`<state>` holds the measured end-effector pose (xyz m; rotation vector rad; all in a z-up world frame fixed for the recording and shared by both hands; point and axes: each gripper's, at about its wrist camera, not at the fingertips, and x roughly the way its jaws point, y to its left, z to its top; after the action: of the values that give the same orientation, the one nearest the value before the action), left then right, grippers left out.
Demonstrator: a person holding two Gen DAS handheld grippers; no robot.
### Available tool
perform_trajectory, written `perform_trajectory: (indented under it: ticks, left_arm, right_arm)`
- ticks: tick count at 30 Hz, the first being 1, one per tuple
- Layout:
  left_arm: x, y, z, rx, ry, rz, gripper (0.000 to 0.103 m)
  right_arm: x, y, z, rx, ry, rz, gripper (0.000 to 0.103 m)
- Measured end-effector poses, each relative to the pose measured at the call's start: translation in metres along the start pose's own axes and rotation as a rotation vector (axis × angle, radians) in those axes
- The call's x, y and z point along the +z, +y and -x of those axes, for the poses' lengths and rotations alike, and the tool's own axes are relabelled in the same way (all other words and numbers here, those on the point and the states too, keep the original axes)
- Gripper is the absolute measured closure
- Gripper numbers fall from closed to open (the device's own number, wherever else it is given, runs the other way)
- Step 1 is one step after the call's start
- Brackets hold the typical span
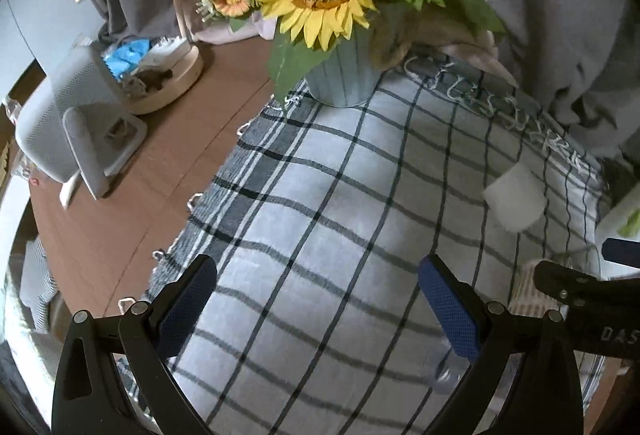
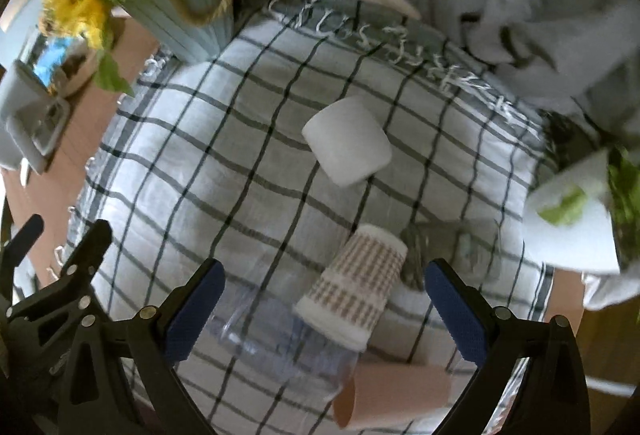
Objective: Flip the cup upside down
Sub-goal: 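Move the right tool toward the white cup lying on its side, then close the right gripper around the white cup's body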
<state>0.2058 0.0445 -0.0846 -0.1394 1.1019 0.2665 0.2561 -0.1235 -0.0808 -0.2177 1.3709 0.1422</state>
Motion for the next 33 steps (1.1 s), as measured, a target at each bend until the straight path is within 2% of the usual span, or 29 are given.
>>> perform_trajectory:
  ticks: [5,13,20,25,27,33]
  left_arm:
    - [0.01,-0.006,-0.024,-0.01,0.036,0.05,0.0]
    - [0.019,-0.014,-0.061,-0.024,0.109,0.071,0.0]
    - [0.025,-0.021,-0.083,-0.013,0.132,0.067,0.0]
    - [0.025,-0.026,-0.092,-0.004,0.142,0.047,0.0]
    - [0.026,-0.027,-0.095,-0.009,0.148,0.046,0.0]
    - [0.031,-0.027,-0.098,0.0,0.14,0.038,0.0]
  right_arm:
    - [0.033,0.006,-0.029,-0.015,0.077,0.074,0.003]
    - [0.068,0.013,-0.062,-0.07,0.116,0.155,0.004]
    - [0.087,0.01,-0.095,-0.057,0.163,0.143,0.01]
    - [0.097,0.006,-0.109,-0.098,0.165,0.122,0.01]
    - [0.101,0.006,-0.115,-0.102,0.174,0.119,0.013]
    - [0.109,0.004,-0.131,-0.104,0.206,0.095,0.035]
